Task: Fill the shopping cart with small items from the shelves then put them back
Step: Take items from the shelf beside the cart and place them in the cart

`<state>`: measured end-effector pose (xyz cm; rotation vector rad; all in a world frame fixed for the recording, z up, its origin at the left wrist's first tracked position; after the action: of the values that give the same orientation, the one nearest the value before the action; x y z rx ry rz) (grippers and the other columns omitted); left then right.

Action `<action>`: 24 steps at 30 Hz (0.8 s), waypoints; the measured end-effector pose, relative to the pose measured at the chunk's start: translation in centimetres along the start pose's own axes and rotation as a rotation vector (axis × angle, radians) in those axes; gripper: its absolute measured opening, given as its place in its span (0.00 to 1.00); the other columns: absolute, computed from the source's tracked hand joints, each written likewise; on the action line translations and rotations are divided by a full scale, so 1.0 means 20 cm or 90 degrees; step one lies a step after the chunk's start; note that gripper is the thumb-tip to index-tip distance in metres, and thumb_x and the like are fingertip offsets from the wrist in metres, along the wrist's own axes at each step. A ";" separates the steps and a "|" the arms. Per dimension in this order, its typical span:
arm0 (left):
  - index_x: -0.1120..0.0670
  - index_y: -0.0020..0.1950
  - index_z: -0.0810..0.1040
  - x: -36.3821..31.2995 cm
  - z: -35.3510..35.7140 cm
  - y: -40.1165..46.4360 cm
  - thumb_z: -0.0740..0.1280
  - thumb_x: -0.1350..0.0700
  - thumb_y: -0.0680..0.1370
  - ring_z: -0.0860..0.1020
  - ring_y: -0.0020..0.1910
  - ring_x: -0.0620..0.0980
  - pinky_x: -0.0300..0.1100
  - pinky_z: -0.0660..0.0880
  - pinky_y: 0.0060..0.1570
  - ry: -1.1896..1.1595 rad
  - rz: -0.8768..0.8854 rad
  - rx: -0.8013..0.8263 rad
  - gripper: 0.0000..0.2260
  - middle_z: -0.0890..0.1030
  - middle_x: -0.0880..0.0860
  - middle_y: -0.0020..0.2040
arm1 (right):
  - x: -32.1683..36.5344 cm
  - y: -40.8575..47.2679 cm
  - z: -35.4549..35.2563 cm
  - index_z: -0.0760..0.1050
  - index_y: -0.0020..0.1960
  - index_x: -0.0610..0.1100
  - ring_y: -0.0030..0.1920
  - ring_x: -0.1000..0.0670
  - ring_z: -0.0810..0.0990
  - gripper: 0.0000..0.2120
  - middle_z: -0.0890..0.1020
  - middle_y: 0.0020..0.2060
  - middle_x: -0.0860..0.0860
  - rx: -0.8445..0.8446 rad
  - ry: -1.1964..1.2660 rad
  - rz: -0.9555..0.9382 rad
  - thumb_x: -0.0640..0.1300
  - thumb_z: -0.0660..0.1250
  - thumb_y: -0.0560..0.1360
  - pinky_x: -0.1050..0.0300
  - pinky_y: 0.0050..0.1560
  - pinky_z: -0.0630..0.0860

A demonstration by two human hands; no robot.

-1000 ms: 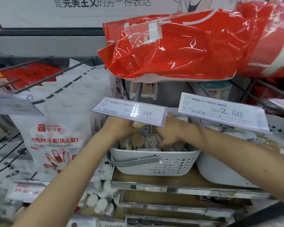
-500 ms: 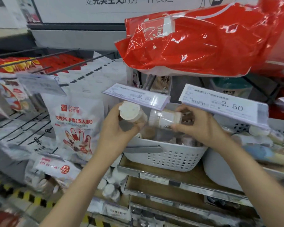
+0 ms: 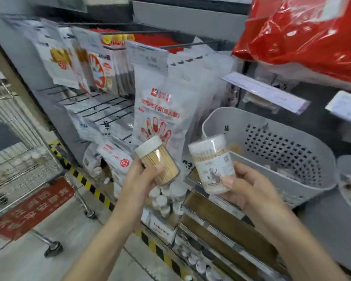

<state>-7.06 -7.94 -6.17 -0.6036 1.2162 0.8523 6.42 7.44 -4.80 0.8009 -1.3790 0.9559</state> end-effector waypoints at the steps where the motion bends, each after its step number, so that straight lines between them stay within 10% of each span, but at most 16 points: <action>1: 0.49 0.57 0.75 0.02 -0.09 -0.01 0.70 0.52 0.63 0.83 0.48 0.48 0.40 0.79 0.42 -0.022 -0.022 -0.022 0.22 0.84 0.48 0.48 | -0.04 0.04 0.09 0.78 0.58 0.47 0.53 0.48 0.83 0.29 0.84 0.53 0.50 0.021 0.030 0.019 0.52 0.76 0.58 0.54 0.51 0.80; 5: 0.54 0.63 0.73 0.06 -0.52 -0.09 0.70 0.47 0.60 0.82 0.50 0.52 0.41 0.78 0.41 -0.054 -0.066 -0.103 0.32 0.82 0.54 0.52 | -0.22 0.19 0.55 0.73 0.62 0.43 0.54 0.44 0.82 0.42 0.83 0.55 0.44 0.129 0.141 0.114 0.54 0.82 0.52 0.50 0.54 0.80; 9: 0.55 0.60 0.73 0.06 -1.05 -0.22 0.69 0.53 0.63 0.82 0.41 0.50 0.39 0.77 0.34 -0.077 -0.096 -0.209 0.25 0.83 0.54 0.46 | -0.38 0.30 1.08 0.69 0.66 0.40 0.50 0.43 0.83 0.40 0.80 0.57 0.39 0.233 0.234 0.196 0.43 0.74 0.56 0.57 0.43 0.80; 13: 0.52 0.56 0.74 0.03 -1.64 -0.36 0.70 0.49 0.65 0.83 0.36 0.46 0.39 0.77 0.28 -0.103 -0.106 -0.373 0.20 0.82 0.54 0.44 | -0.58 0.40 1.58 0.74 0.61 0.40 0.51 0.40 0.82 0.46 0.82 0.51 0.40 0.271 0.307 0.284 0.41 0.83 0.44 0.50 0.51 0.81; 18: 0.50 0.68 0.72 -0.05 -2.20 -0.51 0.67 0.39 0.69 0.79 0.58 0.53 0.41 0.80 0.43 -0.012 -0.103 -0.480 0.30 0.80 0.54 0.60 | -0.76 0.52 2.12 0.81 0.55 0.37 0.46 0.38 0.83 0.44 0.83 0.49 0.35 0.309 0.373 0.373 0.50 0.85 0.41 0.47 0.42 0.82; 24: 0.50 0.61 0.74 -0.08 -2.56 -0.42 0.62 0.44 0.71 0.80 0.56 0.52 0.46 0.79 0.51 0.050 -0.123 -0.520 0.21 0.81 0.53 0.56 | -0.99 0.83 2.50 0.85 0.41 0.43 0.37 0.45 0.84 0.36 0.84 0.38 0.43 0.261 0.318 0.432 0.52 0.86 0.34 0.52 0.33 0.81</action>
<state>-28.60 -53.71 -18.21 -1.3967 0.8232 1.1617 -28.96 -32.28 -23.09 0.3243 -1.0217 1.8686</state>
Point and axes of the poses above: each hand's wrist, its own y-axis towards the middle knuckle, its own z-axis out of the palm, x = y × z, the point moved 9 cm from there along y, towards the middle knuckle
